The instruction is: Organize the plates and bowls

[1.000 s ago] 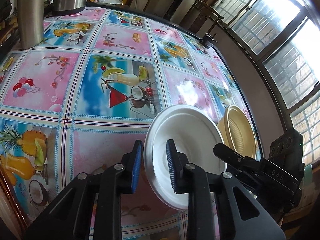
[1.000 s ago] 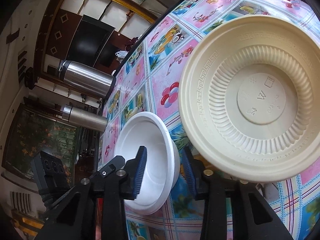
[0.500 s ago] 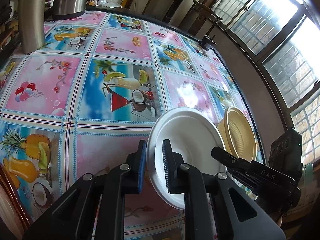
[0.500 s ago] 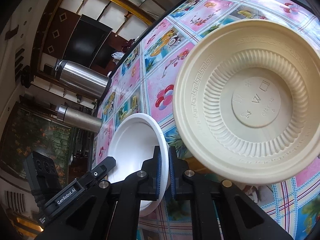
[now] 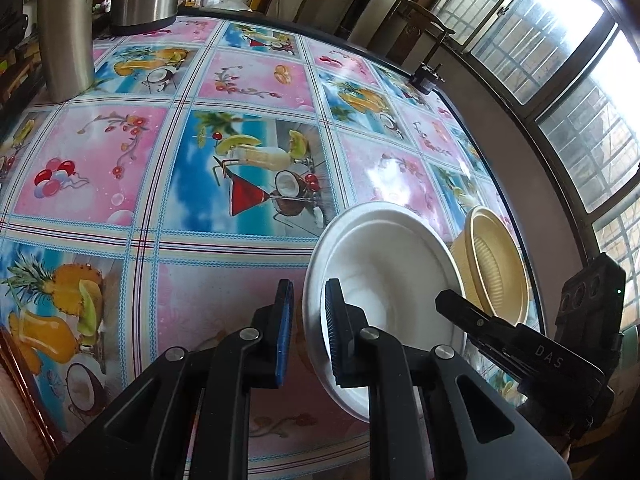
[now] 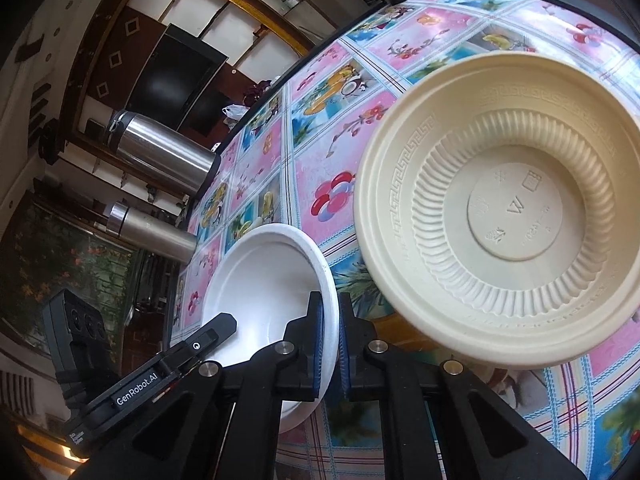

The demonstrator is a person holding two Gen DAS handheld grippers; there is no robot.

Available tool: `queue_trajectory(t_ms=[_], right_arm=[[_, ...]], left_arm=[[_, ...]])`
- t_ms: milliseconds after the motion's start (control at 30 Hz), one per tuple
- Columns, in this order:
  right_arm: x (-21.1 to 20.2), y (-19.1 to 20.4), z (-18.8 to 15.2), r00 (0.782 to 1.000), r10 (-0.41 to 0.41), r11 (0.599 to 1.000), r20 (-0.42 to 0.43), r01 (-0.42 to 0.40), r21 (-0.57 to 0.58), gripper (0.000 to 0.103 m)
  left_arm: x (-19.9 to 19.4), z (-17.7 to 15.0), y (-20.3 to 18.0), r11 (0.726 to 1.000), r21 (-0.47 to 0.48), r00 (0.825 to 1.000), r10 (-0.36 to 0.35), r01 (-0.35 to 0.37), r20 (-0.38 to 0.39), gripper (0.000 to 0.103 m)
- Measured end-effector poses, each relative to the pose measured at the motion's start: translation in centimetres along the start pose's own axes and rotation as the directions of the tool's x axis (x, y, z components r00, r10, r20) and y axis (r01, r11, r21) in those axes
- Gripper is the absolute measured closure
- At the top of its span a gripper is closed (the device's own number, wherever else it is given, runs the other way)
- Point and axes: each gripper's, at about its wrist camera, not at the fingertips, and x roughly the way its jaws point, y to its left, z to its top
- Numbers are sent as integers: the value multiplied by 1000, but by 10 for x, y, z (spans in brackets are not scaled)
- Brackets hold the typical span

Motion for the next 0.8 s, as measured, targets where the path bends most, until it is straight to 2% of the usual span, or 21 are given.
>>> queue_trajectory(t_ms=[133,233,600,800], right_arm=[[0,-3,0,1000,16,1000,-2,-16,15,96],[-2,-3,0,1000,22,1000,6,-22,17,96],[-3,-4,-1,1000,18,1000,7,-18,26,96],[-4,-4,-2,1000,17,1000,13,-18,24,96]], left_arm=[[-5,2,-4,1000,18,1000,-4,3,25,90],[-1,1,-7,999,38,1000,22,-22,15,90],[1,1,-8,999,41,1000,24,-24,16,90],[-5,0,-15,996,70,997,56,-60,51,90]])
